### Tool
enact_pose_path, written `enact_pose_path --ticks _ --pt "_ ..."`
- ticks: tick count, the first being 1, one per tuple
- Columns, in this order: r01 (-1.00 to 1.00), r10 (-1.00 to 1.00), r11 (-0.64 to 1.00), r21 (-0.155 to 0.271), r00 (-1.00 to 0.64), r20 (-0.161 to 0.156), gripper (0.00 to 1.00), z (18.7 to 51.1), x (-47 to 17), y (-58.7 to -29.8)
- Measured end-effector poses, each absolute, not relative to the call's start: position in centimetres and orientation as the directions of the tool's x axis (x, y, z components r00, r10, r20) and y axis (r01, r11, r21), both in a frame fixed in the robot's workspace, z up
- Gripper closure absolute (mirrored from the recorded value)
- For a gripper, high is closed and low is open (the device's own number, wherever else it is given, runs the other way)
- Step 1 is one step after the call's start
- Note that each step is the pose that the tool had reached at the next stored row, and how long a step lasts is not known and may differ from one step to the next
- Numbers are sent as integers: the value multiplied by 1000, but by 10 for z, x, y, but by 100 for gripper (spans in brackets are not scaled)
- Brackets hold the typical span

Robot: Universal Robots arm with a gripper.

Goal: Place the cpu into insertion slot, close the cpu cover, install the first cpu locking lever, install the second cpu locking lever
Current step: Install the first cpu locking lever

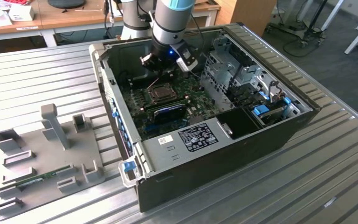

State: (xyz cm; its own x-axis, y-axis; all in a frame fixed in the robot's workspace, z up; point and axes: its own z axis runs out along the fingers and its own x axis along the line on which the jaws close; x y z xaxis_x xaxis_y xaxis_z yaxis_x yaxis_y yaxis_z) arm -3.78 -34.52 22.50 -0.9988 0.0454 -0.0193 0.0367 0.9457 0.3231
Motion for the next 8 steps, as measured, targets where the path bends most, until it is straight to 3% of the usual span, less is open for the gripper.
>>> enact_pose_path --ticks 8 --pt "36 46 946 323 -999 -21 89 229 -39 -345"
